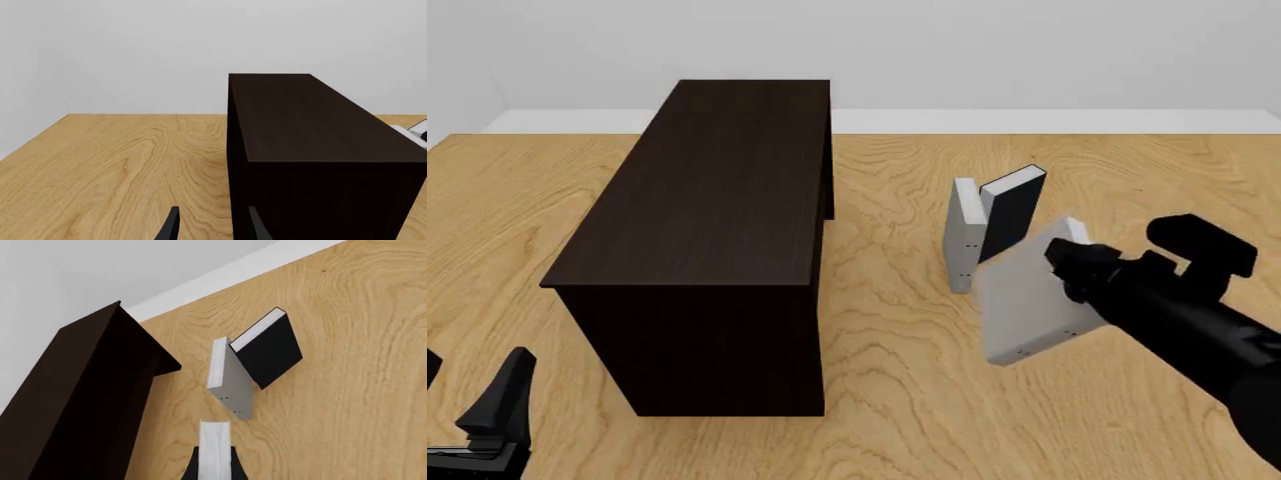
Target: Pick up the book on the right and place it under the cabinet shelf.
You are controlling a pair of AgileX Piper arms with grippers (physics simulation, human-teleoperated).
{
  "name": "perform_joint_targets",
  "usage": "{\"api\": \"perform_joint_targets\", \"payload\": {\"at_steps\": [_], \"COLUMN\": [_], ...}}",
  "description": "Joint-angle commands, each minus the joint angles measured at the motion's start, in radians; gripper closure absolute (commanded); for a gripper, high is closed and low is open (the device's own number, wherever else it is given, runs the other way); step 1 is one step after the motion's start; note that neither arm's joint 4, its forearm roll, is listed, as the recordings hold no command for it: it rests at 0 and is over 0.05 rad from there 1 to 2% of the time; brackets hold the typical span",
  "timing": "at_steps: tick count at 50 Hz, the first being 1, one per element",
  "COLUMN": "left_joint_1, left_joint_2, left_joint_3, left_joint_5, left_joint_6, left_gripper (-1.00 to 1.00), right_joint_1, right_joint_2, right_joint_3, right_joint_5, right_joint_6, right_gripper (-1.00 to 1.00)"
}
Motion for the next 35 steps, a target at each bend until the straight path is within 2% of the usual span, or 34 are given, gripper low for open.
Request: {"api": "perform_joint_targets", "payload": {"at_steps": [1,15,23,28,30,35], "left_joint_1": [0.000,0.000,0.000,0.000,0.000,0.001], "left_joint_2": [0.001,0.003,0.000,0.001,0.001,0.000], "left_joint_3": [-0.001,0.001,0.000,0.001,0.001,0.002], "left_joint_5": [0.000,-0.004,0.000,-0.001,-0.002,-0.001], "left_joint_6": [0.000,0.000,0.000,0.000,0.000,0.000], "left_gripper": [-1.00,-1.00,-1.00,-1.00,-1.00,-1.00], "right_joint_1": [0.069,0.137,0.166,0.178,0.180,0.189], "right_joint_2": [0.014,0.239,0.332,0.367,0.381,0.438], "right_joint_3": [0.026,-0.002,-0.038,-0.040,-0.048,-0.047], "right_joint_5": [-0.075,-0.270,-0.322,-0.371,-0.376,-0.443], "right_joint_6": [0.095,0.160,0.198,0.245,0.244,0.287], "right_gripper": [1.00,1.00,1.00,1.00,1.00,1.00]}}
